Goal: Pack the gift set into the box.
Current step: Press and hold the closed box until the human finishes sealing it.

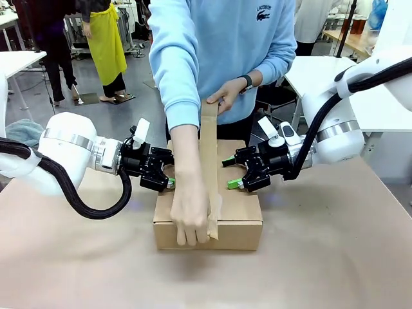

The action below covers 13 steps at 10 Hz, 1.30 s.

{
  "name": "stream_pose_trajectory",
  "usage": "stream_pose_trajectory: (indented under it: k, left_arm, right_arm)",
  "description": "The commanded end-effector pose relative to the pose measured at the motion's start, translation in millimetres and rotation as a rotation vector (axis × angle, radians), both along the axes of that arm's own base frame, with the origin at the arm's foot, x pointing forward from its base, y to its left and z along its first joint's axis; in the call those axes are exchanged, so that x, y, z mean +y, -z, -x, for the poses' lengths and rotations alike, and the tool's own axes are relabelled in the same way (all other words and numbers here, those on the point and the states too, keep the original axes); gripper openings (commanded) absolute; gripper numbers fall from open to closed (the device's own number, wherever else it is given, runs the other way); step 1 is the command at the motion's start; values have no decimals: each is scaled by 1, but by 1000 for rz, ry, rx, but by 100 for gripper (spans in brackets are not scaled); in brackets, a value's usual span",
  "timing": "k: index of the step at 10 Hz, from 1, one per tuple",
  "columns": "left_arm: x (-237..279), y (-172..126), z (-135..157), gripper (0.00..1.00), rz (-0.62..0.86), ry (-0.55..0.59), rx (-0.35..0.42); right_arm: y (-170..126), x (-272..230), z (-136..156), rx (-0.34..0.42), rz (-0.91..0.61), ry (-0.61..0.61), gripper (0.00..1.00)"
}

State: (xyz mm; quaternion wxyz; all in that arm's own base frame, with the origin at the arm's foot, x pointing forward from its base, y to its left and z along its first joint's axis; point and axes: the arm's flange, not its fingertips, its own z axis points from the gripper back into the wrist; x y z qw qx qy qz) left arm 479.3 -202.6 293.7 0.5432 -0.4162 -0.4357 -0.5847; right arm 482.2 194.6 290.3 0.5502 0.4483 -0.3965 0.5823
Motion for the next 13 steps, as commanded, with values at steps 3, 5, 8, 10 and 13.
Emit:
stream_pose_trajectory:
  k: [3, 5, 8, 10, 13]
  left_arm:
    - [1, 3, 2, 100, -6, 10, 2]
    - [1, 3, 2, 100, -6, 10, 2]
    - [1, 3, 2, 100, -6, 10, 2]
    - [1, 3, 2, 100, -6, 10, 2]
    - [1, 3, 2, 100, -6, 10, 2]
  right_arm:
    - [3, 0, 1, -24, -15, 8, 100]
    - [3, 0, 1, -24, -15, 8, 100]
    - [3, 0, 1, -24, -15, 8, 100]
    - [3, 0, 1, -24, -15, 8, 100]
    - [3, 0, 1, -24, -15, 8, 100]
